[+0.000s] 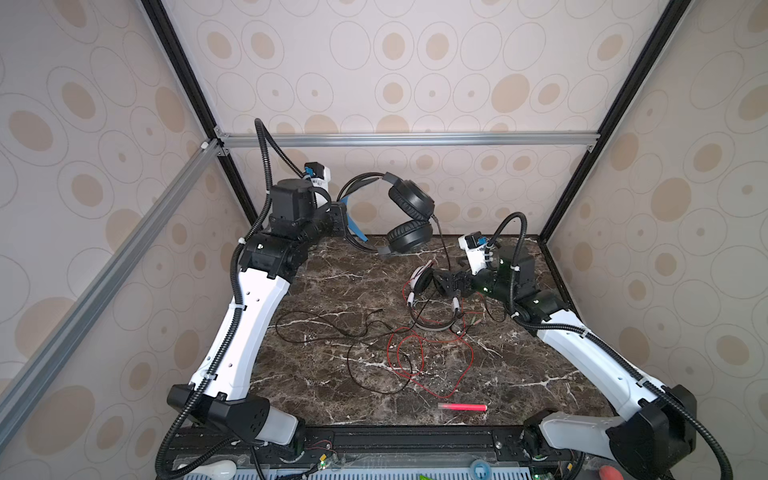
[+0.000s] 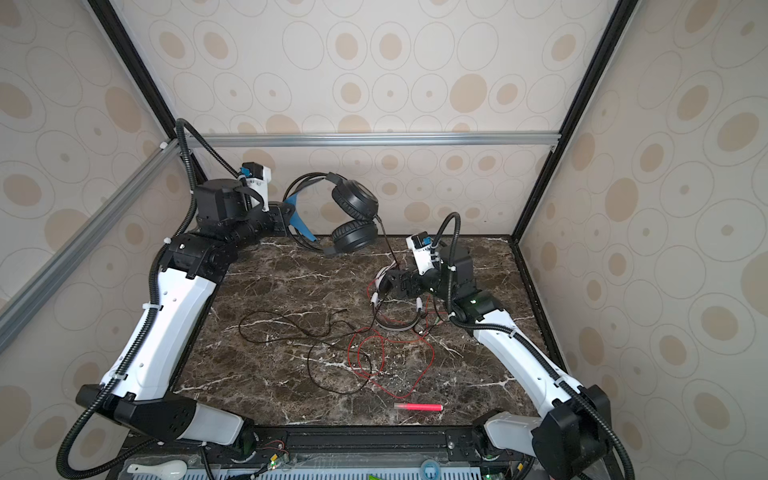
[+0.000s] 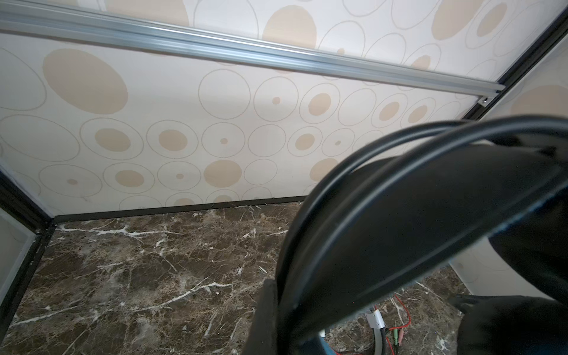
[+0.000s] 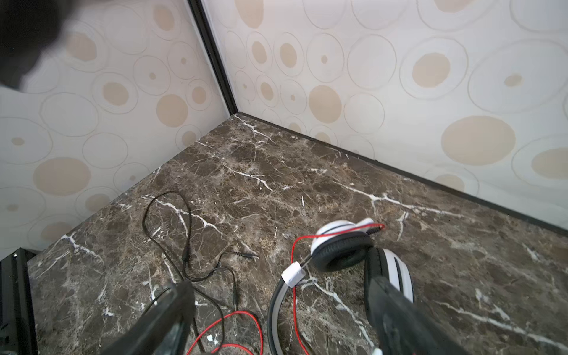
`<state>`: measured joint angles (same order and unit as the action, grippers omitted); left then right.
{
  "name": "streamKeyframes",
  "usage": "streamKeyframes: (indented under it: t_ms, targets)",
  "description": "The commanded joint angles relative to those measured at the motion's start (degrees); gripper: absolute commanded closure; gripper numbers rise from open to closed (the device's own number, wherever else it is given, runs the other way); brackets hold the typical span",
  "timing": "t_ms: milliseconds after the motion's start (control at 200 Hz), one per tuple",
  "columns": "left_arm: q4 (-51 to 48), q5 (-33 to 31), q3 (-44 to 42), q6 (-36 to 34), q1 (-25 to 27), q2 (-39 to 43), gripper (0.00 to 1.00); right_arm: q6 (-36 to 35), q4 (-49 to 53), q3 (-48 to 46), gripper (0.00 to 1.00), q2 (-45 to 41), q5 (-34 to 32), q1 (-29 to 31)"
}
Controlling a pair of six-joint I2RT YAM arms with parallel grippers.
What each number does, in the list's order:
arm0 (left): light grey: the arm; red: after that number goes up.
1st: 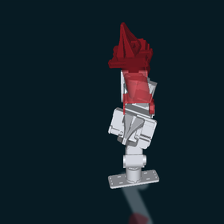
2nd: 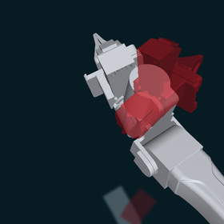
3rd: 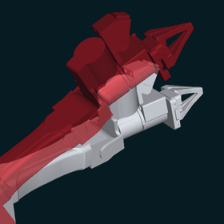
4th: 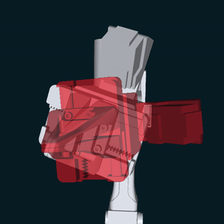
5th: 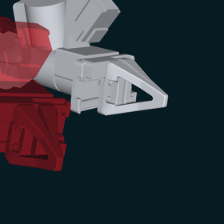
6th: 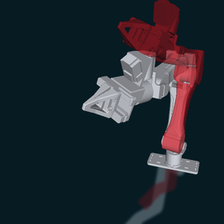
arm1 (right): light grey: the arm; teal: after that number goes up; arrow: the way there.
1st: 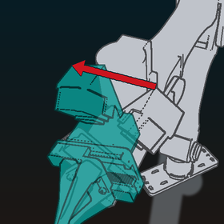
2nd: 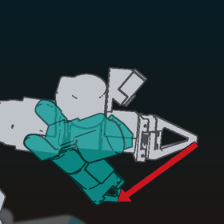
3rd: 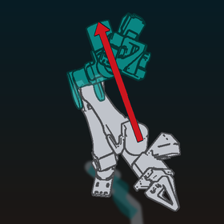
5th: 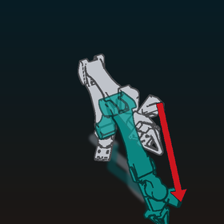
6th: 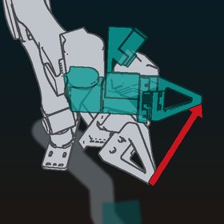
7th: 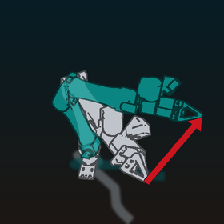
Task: Wrap the headphones
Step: 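Lift black headset with left gripper while right gripper lowers near white headset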
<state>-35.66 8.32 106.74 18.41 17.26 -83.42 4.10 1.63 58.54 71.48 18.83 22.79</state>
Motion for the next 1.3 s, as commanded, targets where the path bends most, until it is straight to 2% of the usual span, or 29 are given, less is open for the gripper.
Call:
streamKeyframes:
  t_ms: [0, 245, 460, 625, 955, 1095, 1210, 1295]
  targets:
    - [1.12, 2.64, 4.78, 4.37, 0.32, 1.64, 1.0, 5.14, -7.57, -2.24, 0.12, 0.74, 3.85, -0.64]
    - [-2.55, 4.1, 13.92, 6.56, 0.32, -1.49, 1.0, 12.87, -16.66, -6.0, 0.13, 3.24, 8.92, -1.93]
    - [-2.99, 5.64, 19.06, 9.0, 0.24, -3.27, 1.0, 16.94, -23.41, -8.28, 0.12, 7.07, 9.17, -1.91]
    - [-4.98, 5.79, 23.92, 9.57, -0.28, -5.31, 1.0, 19.69, -28.28, -8.6, 0.12, 10.97, 12.6, -1.93]
    - [-4.01, 7.31, 24.02, 11.97, -1.24, -5.79, 1.0, 22.27, -35.57, -10.68, 0.14, 17.24, 13.18, -1.0]
    - [-3.32, 8.29, 23.4, 12.95, -1.72, -5.97, 1.0, 23.36, -37.81, -10.58, 0.2, 20.15, 13.31, 0.05]
    - [-3.02, 8.45, 22.25, 13.52, -2.19, -5.55, 1.0, 23.93, -39.34, -9.46, 0.33, 22.46, 13.6, 0.97]
    - [-2.87, 9.14, 21.14, 14.27, -3.5, -5.12, 1.0, 25.08, -41.84, -8.66, 0.35, 24.39, 12.92, 1.48]
